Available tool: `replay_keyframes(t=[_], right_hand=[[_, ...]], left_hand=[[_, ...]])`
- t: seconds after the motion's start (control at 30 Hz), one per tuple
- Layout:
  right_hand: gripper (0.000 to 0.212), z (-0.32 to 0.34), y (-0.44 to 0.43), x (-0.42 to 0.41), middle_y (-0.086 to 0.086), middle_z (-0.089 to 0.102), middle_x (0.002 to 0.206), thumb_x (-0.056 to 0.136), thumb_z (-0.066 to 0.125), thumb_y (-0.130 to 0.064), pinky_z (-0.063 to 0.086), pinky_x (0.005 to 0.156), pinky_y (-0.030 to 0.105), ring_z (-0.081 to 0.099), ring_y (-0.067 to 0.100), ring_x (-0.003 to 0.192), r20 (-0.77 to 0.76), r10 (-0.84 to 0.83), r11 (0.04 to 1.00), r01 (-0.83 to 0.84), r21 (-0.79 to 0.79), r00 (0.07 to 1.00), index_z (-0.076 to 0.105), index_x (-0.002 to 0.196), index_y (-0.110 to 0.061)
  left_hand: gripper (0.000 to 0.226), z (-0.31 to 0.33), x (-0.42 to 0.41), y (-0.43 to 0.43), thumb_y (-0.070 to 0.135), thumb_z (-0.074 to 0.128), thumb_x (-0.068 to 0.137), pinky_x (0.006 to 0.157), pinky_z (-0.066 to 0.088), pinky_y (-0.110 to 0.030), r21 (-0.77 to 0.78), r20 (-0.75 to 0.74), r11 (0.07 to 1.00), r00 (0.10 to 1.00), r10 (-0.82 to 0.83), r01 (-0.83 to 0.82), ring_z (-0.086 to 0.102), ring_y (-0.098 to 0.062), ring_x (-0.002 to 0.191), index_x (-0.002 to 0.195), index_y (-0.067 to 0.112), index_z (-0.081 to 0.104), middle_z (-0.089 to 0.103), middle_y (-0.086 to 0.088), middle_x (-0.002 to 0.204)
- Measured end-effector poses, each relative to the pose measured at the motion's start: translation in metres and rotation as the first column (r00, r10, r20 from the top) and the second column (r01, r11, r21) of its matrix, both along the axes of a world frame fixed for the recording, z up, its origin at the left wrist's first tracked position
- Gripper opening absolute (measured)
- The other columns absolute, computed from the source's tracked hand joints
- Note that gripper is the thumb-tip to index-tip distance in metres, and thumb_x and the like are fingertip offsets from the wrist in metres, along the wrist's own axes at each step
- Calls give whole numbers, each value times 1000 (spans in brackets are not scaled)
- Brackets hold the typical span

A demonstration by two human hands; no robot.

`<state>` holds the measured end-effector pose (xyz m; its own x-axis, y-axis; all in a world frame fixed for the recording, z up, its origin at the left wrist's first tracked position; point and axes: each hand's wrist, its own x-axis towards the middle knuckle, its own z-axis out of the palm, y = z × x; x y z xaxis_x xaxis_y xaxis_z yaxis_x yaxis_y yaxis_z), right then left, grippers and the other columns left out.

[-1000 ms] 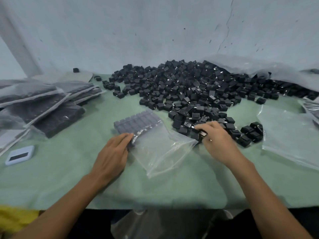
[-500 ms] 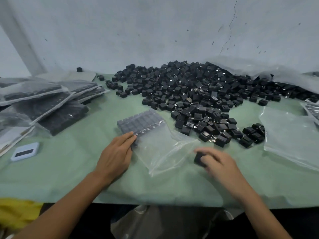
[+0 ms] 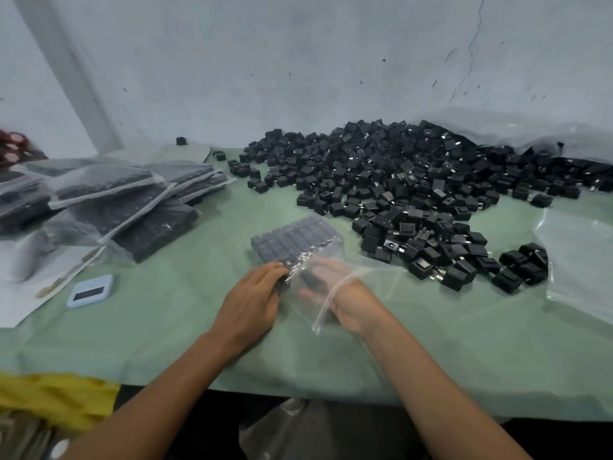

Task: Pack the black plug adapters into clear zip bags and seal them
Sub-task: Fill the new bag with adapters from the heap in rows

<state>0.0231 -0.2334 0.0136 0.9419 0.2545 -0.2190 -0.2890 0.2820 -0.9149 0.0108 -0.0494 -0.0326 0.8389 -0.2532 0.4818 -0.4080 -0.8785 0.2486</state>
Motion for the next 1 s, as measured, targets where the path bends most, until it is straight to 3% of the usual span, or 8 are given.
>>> replay_keyframes(t=[0.1,0.2,0.3,0.37,0.57,0.63,0.73,1.0], right_hand=[[14,-7,13,22,21,70,101,88,61,0,57,90,43,67,31,89,53,-18,922,37,-385,998,68,97,-6],[23,-22,5,32,2,67,114,95,58,-17,45,75,15,62,20,100,296,65,669,179,-721,953,66,116,-17],[18,-31,0,23,-11,66,95,89,57,-16,43,76,23,57,4,87,443,222,655,204,-728,869,68,98,-26],[16,-37,2,23,-9,68,87,85,55,-17,46,73,25,61,8,83,428,295,643,154,-751,854,64,87,-30],[26,-29,5,30,6,70,114,90,66,-18,48,96,30,64,21,107,436,304,597,188,-780,847,70,116,-16],[17,-31,8,25,-5,74,94,82,67,-19,53,85,22,68,5,88,456,265,697,159,-700,850,73,97,-24],[16,-41,9,24,-14,67,84,86,59,-27,39,67,2,59,-7,74,489,247,670,217,-710,837,69,97,-34],[17,-41,16,31,7,69,100,97,55,-18,49,86,34,63,23,94,439,187,537,283,-795,879,68,107,-11]], left_hand=[[37,-1,0,0,1,59,86,95,41,-24,-7,-3,1000,1000,-17,17,57,-20,112,119,17,61,60,2,130],[33,-1,1,0,3,57,90,96,44,-27,-25,-13,1000,1000,-9,9,56,-19,117,120,17,60,58,3,133],[26,-1,1,-1,9,52,96,92,46,-29,-47,-11,999,1000,-9,8,57,-18,115,119,19,56,58,4,131],[23,-1,3,-1,20,47,101,91,46,-29,-84,-24,996,1000,16,-18,56,-17,115,123,22,52,55,6,132],[53,-6,10,3,47,47,99,114,34,-37,-137,-184,983,978,93,-119,37,-16,140,146,28,34,37,3,155],[55,-7,13,5,52,45,98,114,31,-42,-105,-227,986,968,107,-133,33,-16,143,148,33,31,31,5,159],[50,-10,15,5,52,42,99,108,33,-44,-54,-214,991,971,104,-118,37,-19,141,146,36,32,26,4,161],[43,-12,15,5,47,47,99,100,40,-44,-63,-183,991,977,106,-120,48,-22,132,138,30,40,35,1,157]])
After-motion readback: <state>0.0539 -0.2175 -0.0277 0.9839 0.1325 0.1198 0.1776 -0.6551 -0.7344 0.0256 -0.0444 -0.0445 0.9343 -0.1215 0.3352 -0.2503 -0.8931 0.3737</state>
